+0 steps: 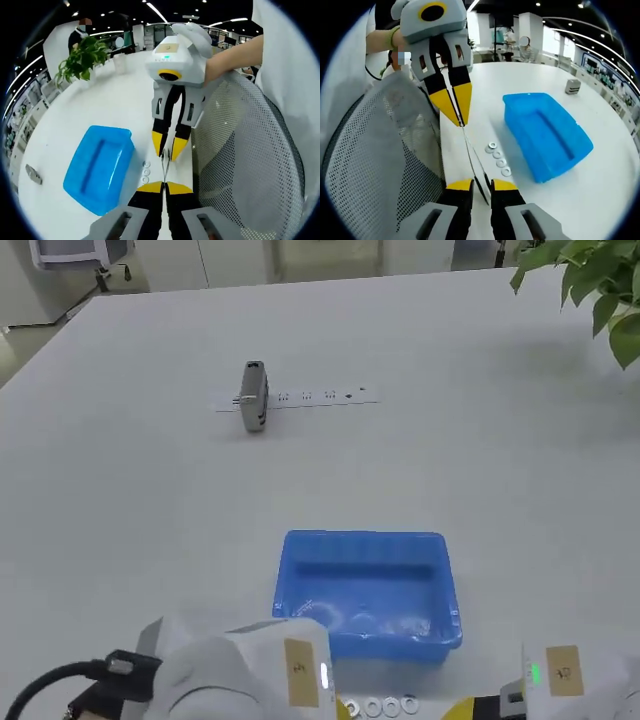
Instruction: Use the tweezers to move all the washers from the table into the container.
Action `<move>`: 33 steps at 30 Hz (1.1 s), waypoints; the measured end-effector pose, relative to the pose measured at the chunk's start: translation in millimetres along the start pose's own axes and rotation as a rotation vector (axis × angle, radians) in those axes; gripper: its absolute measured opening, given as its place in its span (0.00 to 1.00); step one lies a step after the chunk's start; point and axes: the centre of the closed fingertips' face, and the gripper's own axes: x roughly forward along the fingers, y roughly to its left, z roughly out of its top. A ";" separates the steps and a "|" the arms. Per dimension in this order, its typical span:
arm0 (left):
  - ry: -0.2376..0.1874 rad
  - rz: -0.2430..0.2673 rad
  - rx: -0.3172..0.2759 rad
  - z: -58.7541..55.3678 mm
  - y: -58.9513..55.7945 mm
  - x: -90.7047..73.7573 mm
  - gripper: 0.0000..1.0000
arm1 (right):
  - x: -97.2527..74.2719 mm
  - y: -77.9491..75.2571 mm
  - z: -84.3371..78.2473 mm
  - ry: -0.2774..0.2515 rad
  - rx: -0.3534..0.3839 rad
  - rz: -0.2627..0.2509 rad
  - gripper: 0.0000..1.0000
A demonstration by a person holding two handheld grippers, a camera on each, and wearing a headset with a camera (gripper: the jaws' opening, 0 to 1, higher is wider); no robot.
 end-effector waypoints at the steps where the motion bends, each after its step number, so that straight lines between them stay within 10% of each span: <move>1: 0.003 0.000 0.001 2.3 0.2 -2.9 0.00 | 0.4 0.2 0.8 -0.002 0.000 0.002 0.09; 33: 0.108 0.007 0.113 24.9 15.2 -33.0 0.00 | 29.9 -3.3 54.7 -0.176 -0.010 0.077 0.08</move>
